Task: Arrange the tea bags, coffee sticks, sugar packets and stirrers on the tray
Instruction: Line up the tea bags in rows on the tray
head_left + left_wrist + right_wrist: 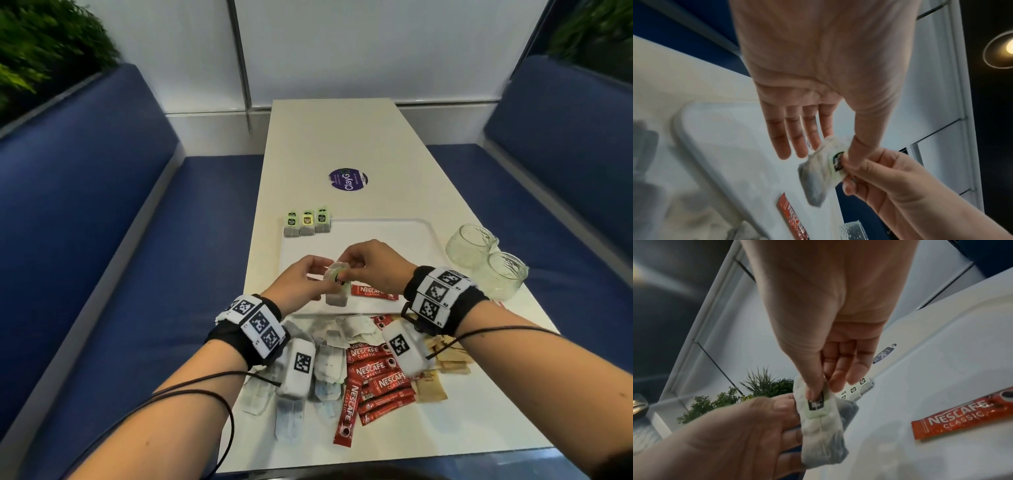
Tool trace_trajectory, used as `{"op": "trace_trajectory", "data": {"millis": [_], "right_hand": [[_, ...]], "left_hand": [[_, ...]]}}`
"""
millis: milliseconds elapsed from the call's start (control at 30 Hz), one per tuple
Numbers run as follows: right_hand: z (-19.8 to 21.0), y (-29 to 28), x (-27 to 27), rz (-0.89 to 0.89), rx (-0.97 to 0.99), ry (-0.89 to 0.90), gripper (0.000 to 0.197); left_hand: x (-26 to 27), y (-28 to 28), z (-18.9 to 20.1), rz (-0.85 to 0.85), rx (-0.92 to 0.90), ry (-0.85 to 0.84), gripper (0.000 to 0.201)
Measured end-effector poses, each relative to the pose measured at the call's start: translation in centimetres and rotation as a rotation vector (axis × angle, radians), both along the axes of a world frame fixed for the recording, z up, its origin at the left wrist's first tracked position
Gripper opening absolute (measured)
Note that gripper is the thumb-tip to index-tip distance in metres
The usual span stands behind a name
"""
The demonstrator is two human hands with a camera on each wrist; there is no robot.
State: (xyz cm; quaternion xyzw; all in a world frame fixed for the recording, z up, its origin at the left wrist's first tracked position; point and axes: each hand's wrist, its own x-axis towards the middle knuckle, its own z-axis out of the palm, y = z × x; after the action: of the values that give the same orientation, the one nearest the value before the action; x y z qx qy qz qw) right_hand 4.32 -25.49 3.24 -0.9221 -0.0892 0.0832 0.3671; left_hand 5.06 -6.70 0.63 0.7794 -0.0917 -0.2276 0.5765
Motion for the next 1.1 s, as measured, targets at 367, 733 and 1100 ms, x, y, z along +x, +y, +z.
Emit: {"op": "trace_trajectory", "data": {"millis": [367,733,1100], "right_hand": [[-0.6,0.4,0.1,0.050,0.130,0.091,0.026],[-4.1,-2.1,-1.9,0.216,-0.391,0.314,0.051],[-4.0,-1.8,-1.9,0.268,-0.462,0.264,0.038]], "left_hand": [[-0.9,-0.4,-0.9,-0.091,-0.007,0.162,0.024],[-1.1,0.9,-1.3,-0.059,0.181,0.211,0.019],[-1.5,1.1,-1.4,-0.014,0.186,0.198,0.005]]}}
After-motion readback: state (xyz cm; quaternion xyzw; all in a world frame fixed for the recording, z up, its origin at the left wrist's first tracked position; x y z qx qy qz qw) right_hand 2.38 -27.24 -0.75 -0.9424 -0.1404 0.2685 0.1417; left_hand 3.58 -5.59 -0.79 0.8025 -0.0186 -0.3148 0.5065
